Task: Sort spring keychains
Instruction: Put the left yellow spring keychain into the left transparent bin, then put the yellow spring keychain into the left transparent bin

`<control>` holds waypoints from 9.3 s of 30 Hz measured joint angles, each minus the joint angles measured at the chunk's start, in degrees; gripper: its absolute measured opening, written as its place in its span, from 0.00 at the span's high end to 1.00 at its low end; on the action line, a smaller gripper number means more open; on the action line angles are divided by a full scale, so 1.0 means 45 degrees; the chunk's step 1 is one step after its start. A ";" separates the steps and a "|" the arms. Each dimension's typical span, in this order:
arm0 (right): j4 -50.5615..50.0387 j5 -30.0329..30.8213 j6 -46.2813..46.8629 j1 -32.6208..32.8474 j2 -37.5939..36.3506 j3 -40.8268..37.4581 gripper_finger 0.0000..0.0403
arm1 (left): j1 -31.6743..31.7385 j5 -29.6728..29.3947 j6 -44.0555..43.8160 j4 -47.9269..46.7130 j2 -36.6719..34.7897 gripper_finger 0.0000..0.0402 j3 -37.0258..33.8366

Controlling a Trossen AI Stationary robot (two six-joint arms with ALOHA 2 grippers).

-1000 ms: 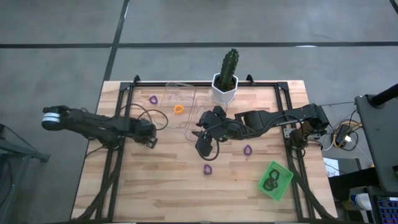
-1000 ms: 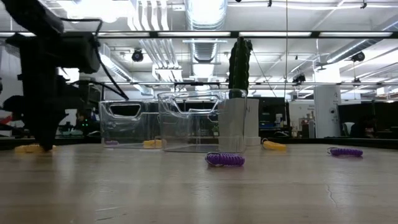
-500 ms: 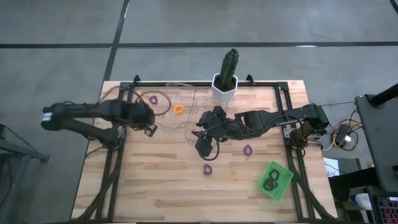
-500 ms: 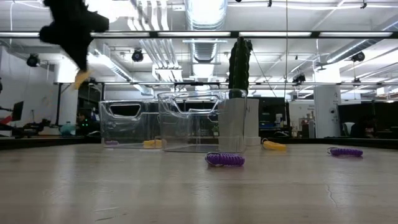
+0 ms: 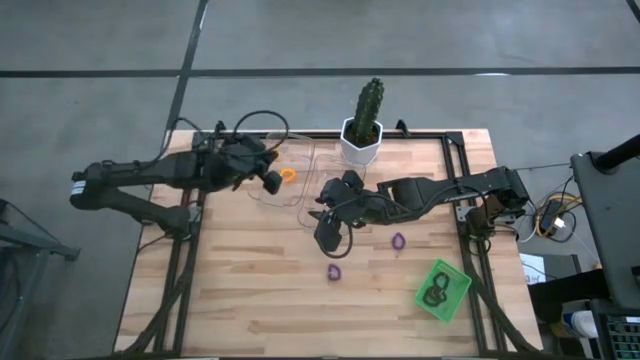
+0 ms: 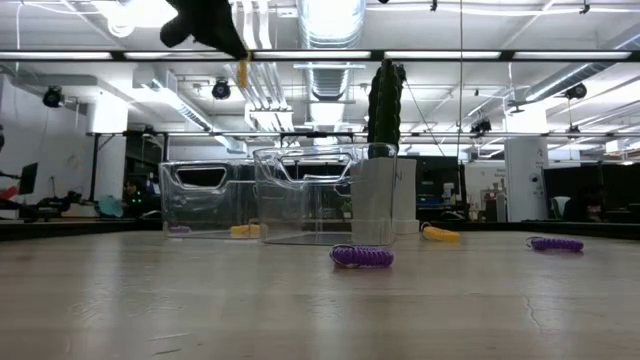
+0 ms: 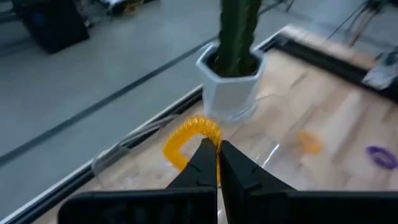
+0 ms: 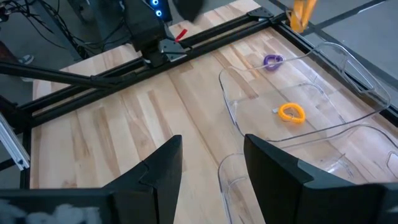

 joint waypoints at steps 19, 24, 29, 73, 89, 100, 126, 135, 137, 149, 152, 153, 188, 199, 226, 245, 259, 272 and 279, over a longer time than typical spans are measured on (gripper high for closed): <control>0.0005 -0.0019 0.0048 0.0005 0.0000 0.0000 0.58 | 0.1983 0.1578 -0.0205 -0.1026 0.5411 0.98 -0.0024; 0.0005 -0.0019 0.0049 0.0005 0.0000 0.0000 0.58 | 0.2327 0.1821 -0.0205 -0.1156 0.6018 0.98 -0.0024; 0.0005 -0.0019 0.0044 0.0005 0.0000 0.0000 0.58 | 0.2543 0.1817 -0.0205 -0.1304 0.6220 0.98 -0.0024; 0.0011 -0.0010 0.0000 0.0005 0.0000 0.0000 0.58 | 0.3297 0.3168 -0.0723 0.0637 0.6252 0.93 -0.1051; 0.0015 -0.0010 0.0000 0.0005 0.0000 0.0003 0.58 | 0.3554 0.4036 -0.0909 0.0901 0.6218 0.69 -0.1401; 0.0034 -0.0005 0.0000 0.0005 0.0000 0.0000 0.58 | 0.3491 0.2825 0.0438 0.0073 0.3832 0.67 -0.0806; 0.0049 -0.0002 0.0000 0.0001 0.0000 0.0000 0.58 | 0.3247 0.2871 -0.1348 -0.3891 -0.1528 0.84 -0.0826; 0.0063 -0.0130 -0.0019 0.0000 0.0000 0.0000 0.58 | 0.3238 0.2769 -0.0889 -0.4110 -0.1545 0.92 -0.1360; 0.0063 -0.0398 -0.0377 0.0000 0.0000 0.0000 0.58 | 0.3241 0.2769 -0.0589 -0.4092 -0.1590 0.92 -0.1621; -0.7926 -0.0364 0.2692 -0.0769 -0.0548 0.0005 0.63 | 0.3238 0.2807 -0.0463 -0.3958 -0.2856 0.92 -0.3097; -0.9907 -0.0504 0.3947 -0.0772 -0.0559 0.0005 0.65 | 0.3239 0.2807 -0.0463 -0.3837 -0.3439 0.92 -0.3264; -1.0286 -0.0605 0.4159 -0.0777 -0.0568 0.0005 0.65 | 0.3238 0.2807 -0.0467 -0.3747 -0.3636 0.92 -0.3339; -0.9134 -0.1218 0.3600 -0.2526 -0.0413 -0.4758 0.77 | 0.3238 0.6099 -0.0028 -0.0070 -1.1101 0.92 -0.8664; -0.6470 -0.2674 0.2024 -0.3208 -0.0413 -0.6600 0.70 | 0.3238 0.6066 -0.0035 -0.0002 -1.1680 0.92 -0.8825; -0.2028 -0.3434 0.1310 -0.4803 -0.0442 -0.8785 0.51 | 0.3238 0.6160 -0.0111 -0.0008 -1.1680 0.92 -0.8825; 0.0482 -0.2749 0.3190 -0.5192 -0.0495 -1.1002 0.52 | 0.3243 0.6178 -0.0283 -0.0012 -1.1680 0.92 -0.8825; 0.0941 -0.3379 0.5094 -0.5202 -0.0559 -1.1832 0.65 | 0.3243 0.6246 -0.0395 -0.0017 -1.1680 0.92 -0.8825; 0.0187 -0.4000 0.6302 -0.5102 -0.1857 -1.1602 0.95 | 0.3243 0.6251 -0.0390 -0.0017 -1.1680 0.92 -0.8825; -0.1003 -0.3842 0.7201 -0.4348 -0.3761 -1.0714 0.95 | 0.3239 0.6398 -0.0395 -0.0012 -1.1676 0.92 -0.8825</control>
